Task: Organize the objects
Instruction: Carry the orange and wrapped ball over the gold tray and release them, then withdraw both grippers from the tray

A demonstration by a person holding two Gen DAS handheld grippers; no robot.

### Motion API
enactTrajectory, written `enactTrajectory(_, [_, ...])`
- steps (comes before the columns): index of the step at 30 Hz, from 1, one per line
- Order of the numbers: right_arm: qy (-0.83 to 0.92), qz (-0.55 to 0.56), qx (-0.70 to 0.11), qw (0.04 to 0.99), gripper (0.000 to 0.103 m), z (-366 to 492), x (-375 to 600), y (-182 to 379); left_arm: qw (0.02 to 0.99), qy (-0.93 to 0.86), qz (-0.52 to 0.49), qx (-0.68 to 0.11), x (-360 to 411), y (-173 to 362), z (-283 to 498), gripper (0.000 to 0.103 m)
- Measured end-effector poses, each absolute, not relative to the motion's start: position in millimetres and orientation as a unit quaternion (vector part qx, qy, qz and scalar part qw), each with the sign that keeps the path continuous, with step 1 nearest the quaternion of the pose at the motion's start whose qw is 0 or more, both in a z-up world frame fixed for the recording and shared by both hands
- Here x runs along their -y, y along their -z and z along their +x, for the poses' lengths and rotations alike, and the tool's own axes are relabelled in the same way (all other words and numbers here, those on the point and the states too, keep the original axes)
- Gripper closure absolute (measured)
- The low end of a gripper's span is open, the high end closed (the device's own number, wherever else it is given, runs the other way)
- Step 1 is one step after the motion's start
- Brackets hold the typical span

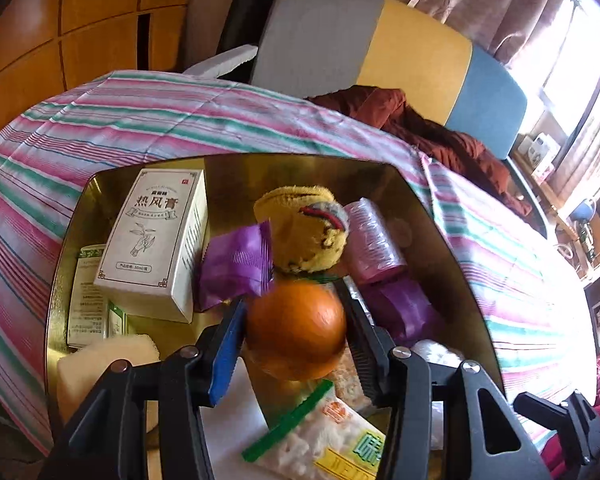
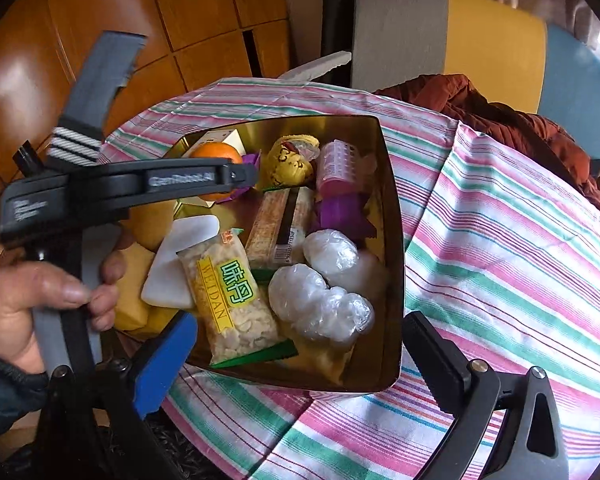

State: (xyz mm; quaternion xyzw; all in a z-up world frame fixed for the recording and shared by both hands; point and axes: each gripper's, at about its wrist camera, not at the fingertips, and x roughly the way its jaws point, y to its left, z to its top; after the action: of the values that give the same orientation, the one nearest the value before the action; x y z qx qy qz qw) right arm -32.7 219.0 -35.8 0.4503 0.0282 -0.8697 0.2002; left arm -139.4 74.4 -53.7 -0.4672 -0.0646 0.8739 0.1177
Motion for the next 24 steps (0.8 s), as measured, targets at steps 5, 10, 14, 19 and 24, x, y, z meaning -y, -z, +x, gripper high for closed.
enactTrajectory(5, [0.872, 0.447, -0.025, 0.196, 0.000, -32.1, -220.6, 35.0, 0.114, -0.884, -0.450, 0.054, -71.8, 45.4, -130.9, 0.051])
enactTrajectory(10, [0.879, 0.437, -0.025, 0.188, 0.000, -30.7, -220.8, 31.3, 0.101, -0.894, -0.434, 0.042, -67.4, 36.1, -115.4, 0.051])
enactTrajectory(14, [0.880, 0.438, -0.028, 0.182, 0.000, -30.7, -219.3, 31.7, 0.082, -0.905, -0.415, 0.036, -60.6, 25.9, -98.6, 0.051])
enactTrajectory(19, [0.885, 0.435, -0.023, 0.162, 0.000, -30.4, -221.6, 31.5, 0.064, -0.918, -0.390, 0.030, -55.4, 12.4, -78.5, 0.051])
enactTrajectory(24, [0.897, 0.422, -0.016, 0.130, 0.000, -28.4, -228.9, 26.7, 0.045, -0.926, -0.374, 0.025, -53.8, 2.1, -59.9, 0.043])
